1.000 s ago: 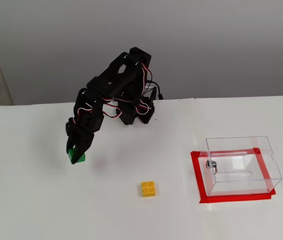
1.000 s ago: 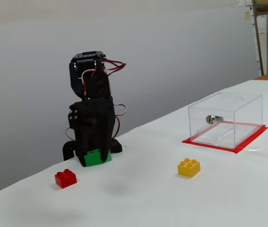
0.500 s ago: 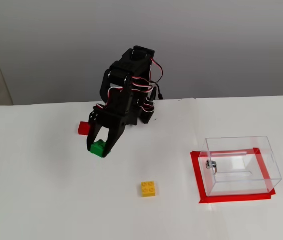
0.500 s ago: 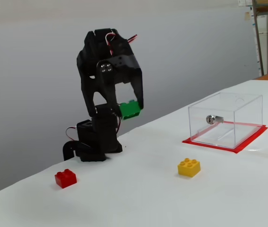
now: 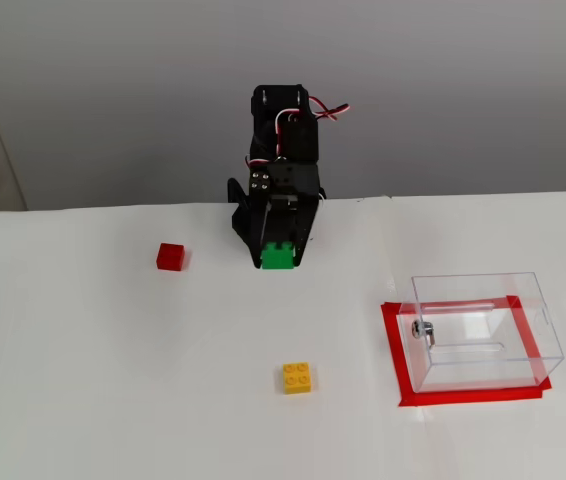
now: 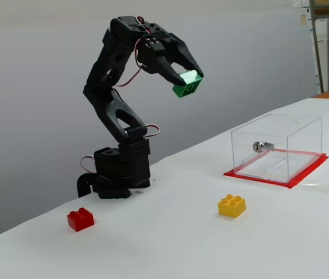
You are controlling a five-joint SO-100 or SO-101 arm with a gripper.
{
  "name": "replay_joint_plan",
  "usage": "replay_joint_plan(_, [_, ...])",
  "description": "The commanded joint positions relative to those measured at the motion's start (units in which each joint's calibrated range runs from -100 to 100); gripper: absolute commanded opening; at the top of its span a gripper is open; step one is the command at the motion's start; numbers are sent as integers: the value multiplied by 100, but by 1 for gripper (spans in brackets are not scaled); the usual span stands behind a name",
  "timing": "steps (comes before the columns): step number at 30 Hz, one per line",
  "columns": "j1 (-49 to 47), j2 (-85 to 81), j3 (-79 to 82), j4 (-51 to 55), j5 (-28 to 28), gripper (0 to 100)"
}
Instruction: Pick the green lego brick and place it into the transparent box
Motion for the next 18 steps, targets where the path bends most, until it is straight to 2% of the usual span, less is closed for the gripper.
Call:
replay_joint_plan(1, [-566, -517, 197, 17, -31, 8])
replay_joint_plan(10, [-1860, -1493, 1545, -70, -36, 9])
replay_joint_plan(18, [-3664, -1281, 1635, -70, -42, 8])
